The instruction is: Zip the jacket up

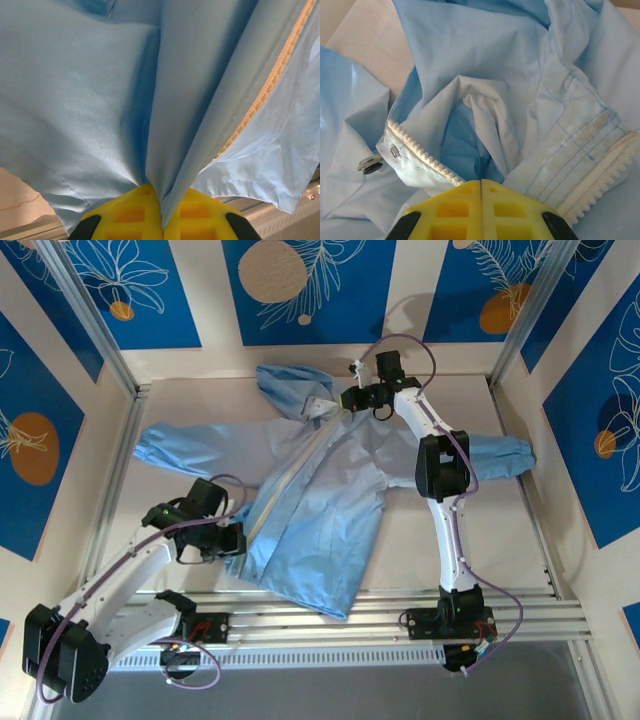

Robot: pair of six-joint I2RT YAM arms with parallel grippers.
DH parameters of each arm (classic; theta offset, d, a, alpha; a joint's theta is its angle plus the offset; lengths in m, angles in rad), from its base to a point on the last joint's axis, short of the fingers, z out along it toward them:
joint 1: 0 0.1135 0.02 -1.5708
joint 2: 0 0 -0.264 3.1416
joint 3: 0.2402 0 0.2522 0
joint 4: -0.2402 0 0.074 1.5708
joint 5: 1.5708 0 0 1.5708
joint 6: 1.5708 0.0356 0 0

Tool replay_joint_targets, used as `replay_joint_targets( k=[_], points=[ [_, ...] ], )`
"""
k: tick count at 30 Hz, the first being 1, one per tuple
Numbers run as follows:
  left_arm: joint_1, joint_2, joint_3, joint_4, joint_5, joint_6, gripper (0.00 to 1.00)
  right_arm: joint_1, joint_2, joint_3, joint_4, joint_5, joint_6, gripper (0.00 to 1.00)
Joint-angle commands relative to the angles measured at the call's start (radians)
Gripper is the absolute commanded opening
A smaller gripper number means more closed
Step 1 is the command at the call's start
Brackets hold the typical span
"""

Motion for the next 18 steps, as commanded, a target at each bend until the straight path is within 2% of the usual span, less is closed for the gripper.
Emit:
replay_joint_targets(
  k=[1, 6, 10, 14, 18],
  points=[
    [0.006, -0.016, 0.004, -0.154, -0.018, 0.003, 0.00, -0.024, -0.057, 0.048, -0.032, 0.110, -0.062, 0.00],
    [0.006, -0.074, 0.003, -0.218, -0.056, -0.021, 0.00, -0.044, -0.044, 0.115, -0.044, 0.262, -0.092, 0.00],
    [0.006, -0.115, -0.001, -0.250, -0.073, -0.035, 0.00, -0.064, -0.056, 0.130, -0.028, 0.308, -0.075, 0.00],
    [0.006, -0.105, -0.003, -0.246, -0.072, -0.033, 0.00, -0.061, -0.061, 0.123, -0.022, 0.307, -0.064, 0.00],
    [0.005, -0.074, -0.009, -0.185, -0.054, -0.021, 0.00, -0.043, -0.079, 0.062, -0.017, 0.206, -0.053, 0.00]
  ],
)
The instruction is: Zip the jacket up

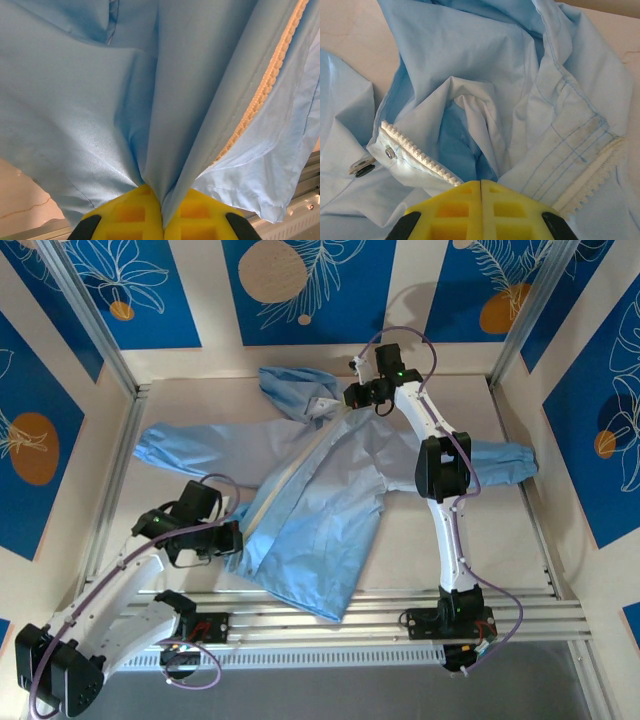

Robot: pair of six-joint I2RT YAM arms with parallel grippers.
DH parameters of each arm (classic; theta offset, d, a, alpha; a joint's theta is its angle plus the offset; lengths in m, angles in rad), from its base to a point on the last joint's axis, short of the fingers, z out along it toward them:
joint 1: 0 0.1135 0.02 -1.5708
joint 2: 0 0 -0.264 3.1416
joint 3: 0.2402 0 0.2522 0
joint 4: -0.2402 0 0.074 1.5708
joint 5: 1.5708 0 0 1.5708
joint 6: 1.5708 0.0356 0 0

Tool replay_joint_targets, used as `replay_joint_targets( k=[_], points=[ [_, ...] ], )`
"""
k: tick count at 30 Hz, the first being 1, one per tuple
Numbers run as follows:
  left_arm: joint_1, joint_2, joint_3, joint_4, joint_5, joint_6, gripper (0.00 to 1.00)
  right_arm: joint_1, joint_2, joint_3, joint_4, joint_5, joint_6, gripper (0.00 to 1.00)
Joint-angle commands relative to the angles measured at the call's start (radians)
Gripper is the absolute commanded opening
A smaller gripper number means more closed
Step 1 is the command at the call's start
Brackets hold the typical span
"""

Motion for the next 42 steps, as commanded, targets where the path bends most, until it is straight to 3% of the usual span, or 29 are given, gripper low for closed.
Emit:
replay_joint_targets(
  k=[1, 2, 4, 8, 15, 22, 28, 33, 39, 42],
  points=[
    [0.002, 0.014, -0.014, -0.150, 0.001, -0.008, 0.00, -0.039, -0.077, -0.051, 0.130, 0.076, -0.009, 0.00],
    [0.003, 0.020, -0.009, -0.120, 0.010, -0.003, 0.06, -0.032, -0.092, -0.081, 0.144, 0.049, -0.006, 0.00],
    [0.003, 0.051, 0.015, -0.057, 0.027, 0.023, 0.29, -0.017, -0.126, -0.159, 0.184, 0.004, 0.014, 0.00],
    [0.003, 0.124, 0.118, 0.017, 0.023, 0.114, 0.49, 0.004, -0.167, -0.252, 0.241, -0.031, 0.072, 0.00],
    [-0.005, 0.327, 0.307, 0.284, -0.006, 0.286, 0.55, 0.024, -0.214, -0.318, 0.297, -0.021, 0.143, 0.00],
    [-0.098, 0.741, 0.608, 0.496, -0.106, 0.537, 0.64, 0.029, -0.221, -0.320, 0.296, -0.018, 0.173, 0.00],
    [-0.100, 1.059, 0.858, 0.551, -0.056, 0.577, 0.66, 0.030, -0.222, -0.340, 0.278, -0.047, 0.186, 0.00],
    [-0.100, 1.213, 0.987, 0.571, -0.064, 0.581, 0.63, 0.022, -0.201, -0.316, 0.237, -0.099, 0.177, 0.00],
    [-0.095, 1.272, 1.059, 0.567, -0.030, 0.596, 0.19, 0.004, -0.175, -0.326, 0.239, -0.113, 0.180, 0.11],
    [-0.093, 1.272, 1.061, 0.574, -0.019, 0.607, 0.12, -0.008, -0.153, -0.324, 0.255, -0.139, 0.198, 0.14]
  ],
)
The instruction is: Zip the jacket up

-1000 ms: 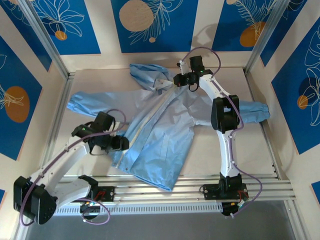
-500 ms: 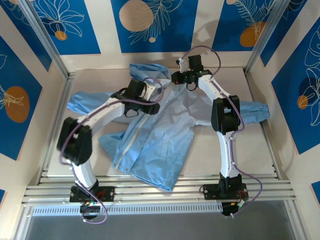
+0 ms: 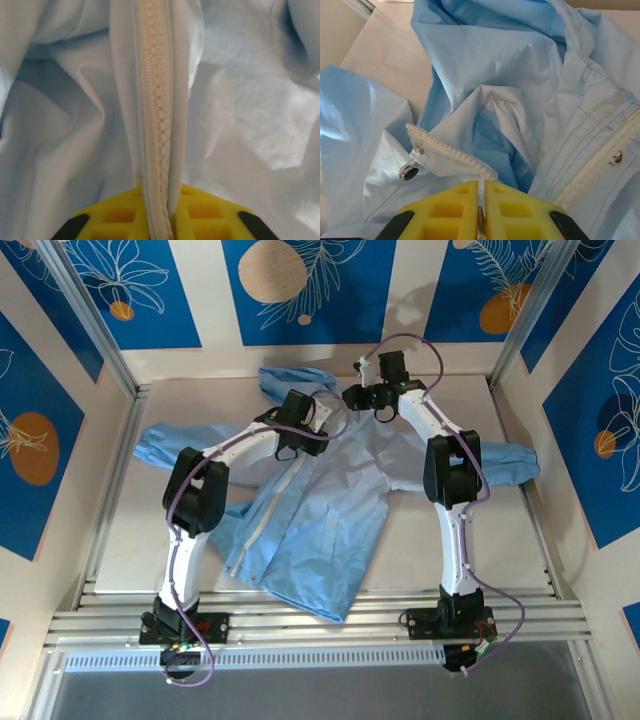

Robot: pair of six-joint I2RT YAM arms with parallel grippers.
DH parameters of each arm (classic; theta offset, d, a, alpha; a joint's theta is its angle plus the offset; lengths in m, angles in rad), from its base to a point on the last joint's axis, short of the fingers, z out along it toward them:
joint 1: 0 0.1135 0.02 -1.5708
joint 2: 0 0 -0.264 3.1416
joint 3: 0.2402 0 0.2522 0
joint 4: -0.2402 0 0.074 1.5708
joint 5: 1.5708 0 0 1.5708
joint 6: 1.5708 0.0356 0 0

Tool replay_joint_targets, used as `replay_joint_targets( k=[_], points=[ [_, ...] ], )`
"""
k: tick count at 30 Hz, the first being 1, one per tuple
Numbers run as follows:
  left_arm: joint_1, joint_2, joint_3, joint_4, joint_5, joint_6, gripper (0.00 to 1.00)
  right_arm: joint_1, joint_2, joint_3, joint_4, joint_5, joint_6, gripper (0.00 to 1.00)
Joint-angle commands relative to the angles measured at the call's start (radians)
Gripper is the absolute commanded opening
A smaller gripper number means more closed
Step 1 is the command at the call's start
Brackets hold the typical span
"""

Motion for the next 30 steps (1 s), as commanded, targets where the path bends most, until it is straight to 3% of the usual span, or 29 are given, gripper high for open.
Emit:
replay_joint_targets(
  k=[1, 15, 17, 18, 19, 23, 30],
  points=[
    [0.005, 0.006, 0.043, 0.022, 0.034, 0.024, 0.11, -0.016, 0.021, 0.001, -0.003, -0.064, 0.025, 0.14],
    [0.005, 0.005, 0.046, 0.003, 0.059, 0.039, 0.09, -0.023, 0.106, 0.101, -0.034, -0.088, 0.009, 0.17],
    [0.005, 0.004, 0.046, 0.002, 0.058, 0.042, 0.09, -0.022, 0.115, 0.112, -0.038, -0.101, 0.003, 0.10],
    [0.005, 0.003, 0.048, -0.004, 0.058, 0.043, 0.09, -0.021, 0.115, 0.114, -0.038, -0.102, -0.003, 0.01],
    [0.005, 0.004, 0.051, -0.010, 0.059, 0.045, 0.09, -0.020, 0.112, 0.113, -0.038, -0.101, -0.011, 0.00],
    [0.005, -0.016, 0.046, -0.045, 0.064, 0.068, 0.00, -0.013, 0.085, 0.104, -0.035, -0.005, -0.060, 0.00],
    [0.003, -0.093, -0.015, -0.123, 0.055, 0.116, 0.00, -0.010, 0.028, 0.078, 0.014, 0.207, -0.148, 0.00]
  ],
)
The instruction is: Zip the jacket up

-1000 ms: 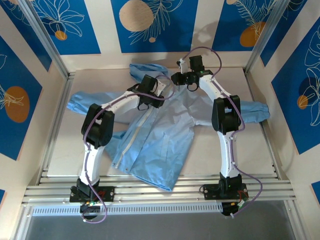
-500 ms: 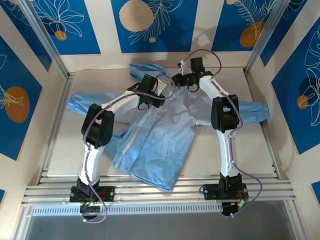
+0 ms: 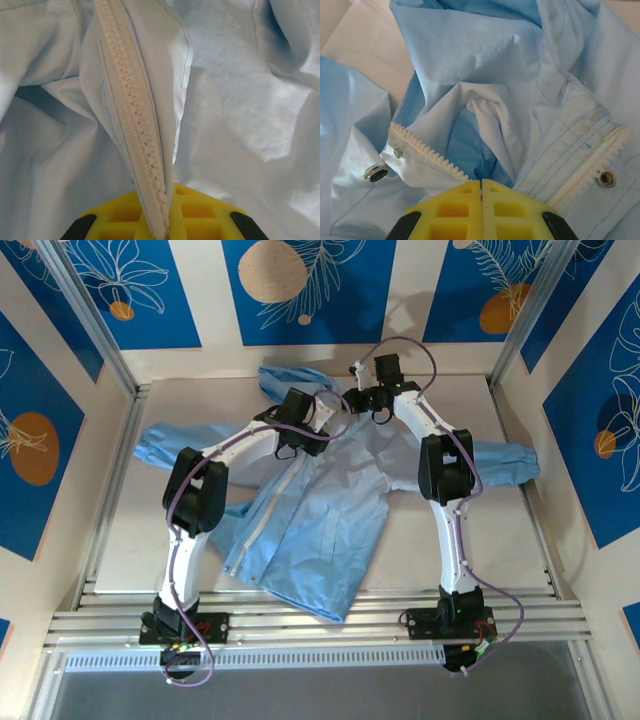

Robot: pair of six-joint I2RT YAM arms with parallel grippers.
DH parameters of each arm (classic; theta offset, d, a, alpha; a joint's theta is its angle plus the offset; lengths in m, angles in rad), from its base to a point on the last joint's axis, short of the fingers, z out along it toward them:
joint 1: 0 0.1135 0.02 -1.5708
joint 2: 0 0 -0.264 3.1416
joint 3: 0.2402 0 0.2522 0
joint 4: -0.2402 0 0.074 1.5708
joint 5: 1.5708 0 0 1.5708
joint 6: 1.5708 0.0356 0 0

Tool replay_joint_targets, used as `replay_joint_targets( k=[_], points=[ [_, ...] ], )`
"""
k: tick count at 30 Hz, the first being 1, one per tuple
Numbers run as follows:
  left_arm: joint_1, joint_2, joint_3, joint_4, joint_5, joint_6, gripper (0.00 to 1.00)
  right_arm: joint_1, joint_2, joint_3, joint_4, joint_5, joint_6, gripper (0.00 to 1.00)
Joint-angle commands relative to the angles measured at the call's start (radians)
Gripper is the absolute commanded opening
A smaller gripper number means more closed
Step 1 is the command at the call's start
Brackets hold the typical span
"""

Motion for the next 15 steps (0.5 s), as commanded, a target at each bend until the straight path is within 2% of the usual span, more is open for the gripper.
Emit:
replay_joint_targets(
  k=[1, 7, 15],
  points=[
    [0.003, -0.106, -0.043, -0.095, 0.025, 0.049, 0.00, -0.018, -0.066, -0.007, 0.041, 0.186, -0.077, 0.00],
    [0.000, -0.181, -0.134, -0.078, -0.007, 0.065, 0.00, -0.016, -0.088, -0.014, 0.073, 0.273, -0.109, 0.00],
    [-0.001, -0.252, -0.251, -0.018, 0.005, 0.058, 0.00, -0.037, -0.039, 0.050, 0.025, 0.284, -0.116, 0.00]
  ],
)
